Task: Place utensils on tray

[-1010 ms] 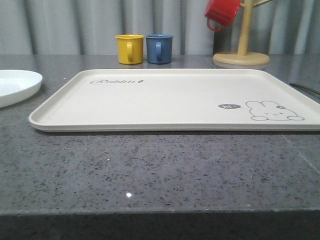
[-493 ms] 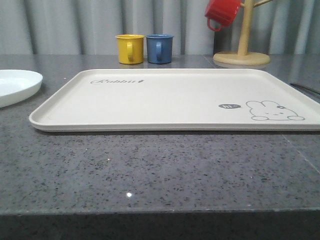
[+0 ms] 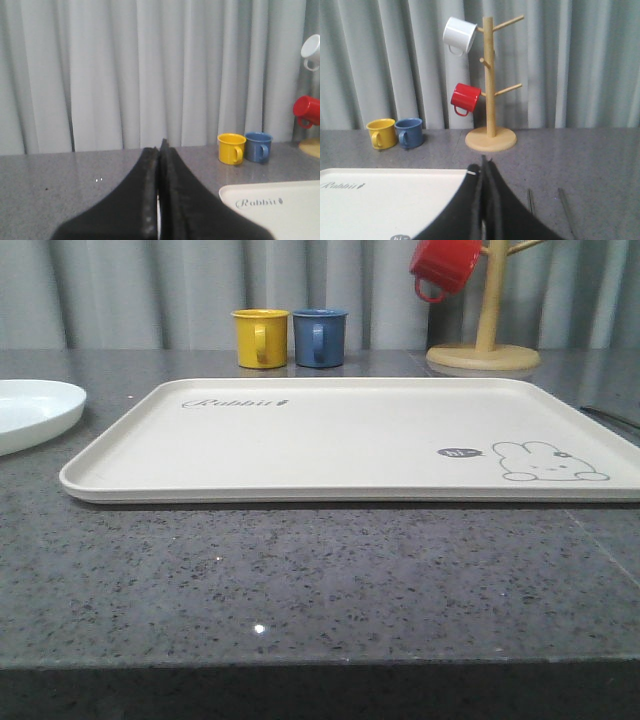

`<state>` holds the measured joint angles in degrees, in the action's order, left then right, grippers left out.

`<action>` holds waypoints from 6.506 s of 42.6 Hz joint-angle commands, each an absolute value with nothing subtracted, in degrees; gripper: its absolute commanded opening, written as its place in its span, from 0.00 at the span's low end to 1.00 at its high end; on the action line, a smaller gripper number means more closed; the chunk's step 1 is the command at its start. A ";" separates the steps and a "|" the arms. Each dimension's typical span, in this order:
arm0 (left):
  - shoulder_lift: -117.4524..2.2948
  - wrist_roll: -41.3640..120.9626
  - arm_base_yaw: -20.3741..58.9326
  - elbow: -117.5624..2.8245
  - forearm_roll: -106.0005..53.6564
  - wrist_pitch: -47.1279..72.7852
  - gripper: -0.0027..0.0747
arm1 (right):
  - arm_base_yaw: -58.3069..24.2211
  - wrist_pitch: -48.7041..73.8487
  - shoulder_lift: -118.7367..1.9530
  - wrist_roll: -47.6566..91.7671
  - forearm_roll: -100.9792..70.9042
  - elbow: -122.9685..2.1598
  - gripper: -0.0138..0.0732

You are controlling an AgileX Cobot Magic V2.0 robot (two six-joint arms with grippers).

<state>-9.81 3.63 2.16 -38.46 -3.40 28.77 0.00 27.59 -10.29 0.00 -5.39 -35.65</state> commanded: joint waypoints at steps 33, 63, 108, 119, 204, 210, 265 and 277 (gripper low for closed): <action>-31.05 3.10 2.61 -43.48 -3.64 39.13 0.26 | 0.00 41.99 -39.06 1.83 -4.52 -42.81 0.42; -54.27 3.10 1.78 -51.23 2.06 48.30 0.77 | 0.00 41.75 -39.05 1.78 -4.52 -42.81 0.77; -89.76 25.74 -18.04 -64.94 -30.87 42.12 0.59 | 0.00 41.75 -39.05 1.78 -4.52 -42.81 0.77; -89.76 25.74 -18.04 -64.94 -30.87 41.50 0.13 | 0.00 41.74 -39.05 1.78 -4.52 -42.81 0.77; -93.27 25.74 13.66 -79.78 -35.06 46.00 0.59 | 0.00 41.74 -39.05 1.78 -4.52 -42.81 0.77; -87.61 25.74 19.00 -79.78 -28.32 46.99 0.59 | 0.00 41.74 -39.05 1.78 -4.52 -42.81 0.77; -42.83 5.54 44.44 -54.35 -3.14 44.79 0.59 | 2.11 49.49 -55.28 1.78 -1.34 -54.42 0.77; -42.83 5.54 44.44 -54.35 -3.14 44.79 0.59 | 4.50 53.48 -72.42 7.07 -6.73 -63.28 0.77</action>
<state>-43.09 6.38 44.41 -52.94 -2.43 48.93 4.14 54.45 -69.14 5.08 -4.62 -59.53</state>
